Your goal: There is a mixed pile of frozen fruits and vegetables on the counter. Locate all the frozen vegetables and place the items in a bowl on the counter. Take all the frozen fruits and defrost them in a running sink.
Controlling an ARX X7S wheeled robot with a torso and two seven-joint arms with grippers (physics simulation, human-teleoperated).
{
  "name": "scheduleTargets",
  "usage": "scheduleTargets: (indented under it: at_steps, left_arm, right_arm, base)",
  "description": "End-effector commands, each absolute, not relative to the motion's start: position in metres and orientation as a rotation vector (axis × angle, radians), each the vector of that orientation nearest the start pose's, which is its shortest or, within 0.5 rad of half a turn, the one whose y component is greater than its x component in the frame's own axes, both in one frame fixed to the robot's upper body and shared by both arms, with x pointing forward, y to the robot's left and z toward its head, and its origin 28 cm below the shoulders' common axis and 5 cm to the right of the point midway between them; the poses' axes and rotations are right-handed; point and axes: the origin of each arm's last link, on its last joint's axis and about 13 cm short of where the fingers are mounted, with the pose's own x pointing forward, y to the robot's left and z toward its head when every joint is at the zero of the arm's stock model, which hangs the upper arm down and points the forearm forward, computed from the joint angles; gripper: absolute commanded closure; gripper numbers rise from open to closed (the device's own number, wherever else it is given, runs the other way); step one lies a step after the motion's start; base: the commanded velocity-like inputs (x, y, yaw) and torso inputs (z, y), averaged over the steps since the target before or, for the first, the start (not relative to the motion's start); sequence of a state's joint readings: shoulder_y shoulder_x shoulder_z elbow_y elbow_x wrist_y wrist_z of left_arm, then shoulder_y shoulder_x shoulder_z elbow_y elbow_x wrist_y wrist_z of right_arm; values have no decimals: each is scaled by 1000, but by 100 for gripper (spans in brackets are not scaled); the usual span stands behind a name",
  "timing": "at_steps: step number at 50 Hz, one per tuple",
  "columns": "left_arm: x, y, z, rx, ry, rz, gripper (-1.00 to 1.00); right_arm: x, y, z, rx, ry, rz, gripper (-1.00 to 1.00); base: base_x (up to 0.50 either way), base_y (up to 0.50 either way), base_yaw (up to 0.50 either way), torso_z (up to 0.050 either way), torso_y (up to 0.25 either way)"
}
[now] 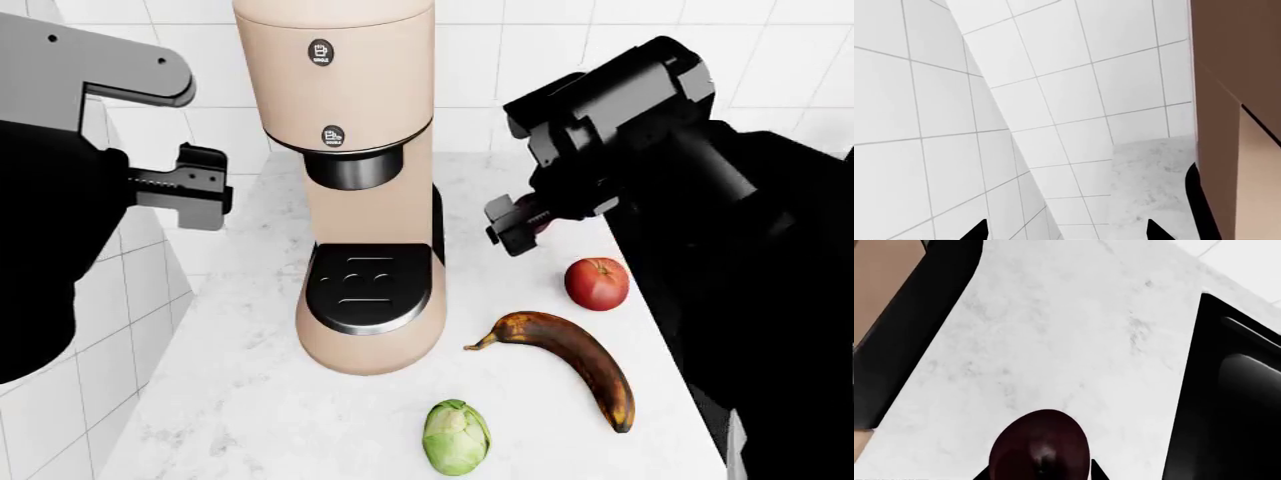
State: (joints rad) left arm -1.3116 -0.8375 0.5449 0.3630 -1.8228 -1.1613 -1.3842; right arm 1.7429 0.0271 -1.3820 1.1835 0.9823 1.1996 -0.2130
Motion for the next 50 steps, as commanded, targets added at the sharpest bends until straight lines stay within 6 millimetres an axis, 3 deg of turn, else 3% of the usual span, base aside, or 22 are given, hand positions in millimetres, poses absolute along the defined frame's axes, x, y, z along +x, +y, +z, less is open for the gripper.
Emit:
scheduleTargets:
  at_steps: [1,11,20,39,50]
  left_arm:
    - [226,249,308,284,162,228,-100]
    - [224,251,307,278,157,228,-100]
    - [217,252,309,270,149,236,-100]
    - [216,251,309,268,148,236,-100]
    - [217,252,309,273,148,231,-100]
  right_arm:
    - [377,-110,314,-414,868,140,100]
    - [340,-137,338,-311,781,97,100]
    - [308,-159,346,-166,685,74,100]
    - [264,-201,328,-107,760,-101,100]
    - [250,-221,322,-62,792,-236,100]
  base:
    - [0,0,0,0,0]
    - [0,0,0,0,0]
    - [0,0,0,0,0]
    - [0,0,0,0,0]
    - [0,0,0,0,0]
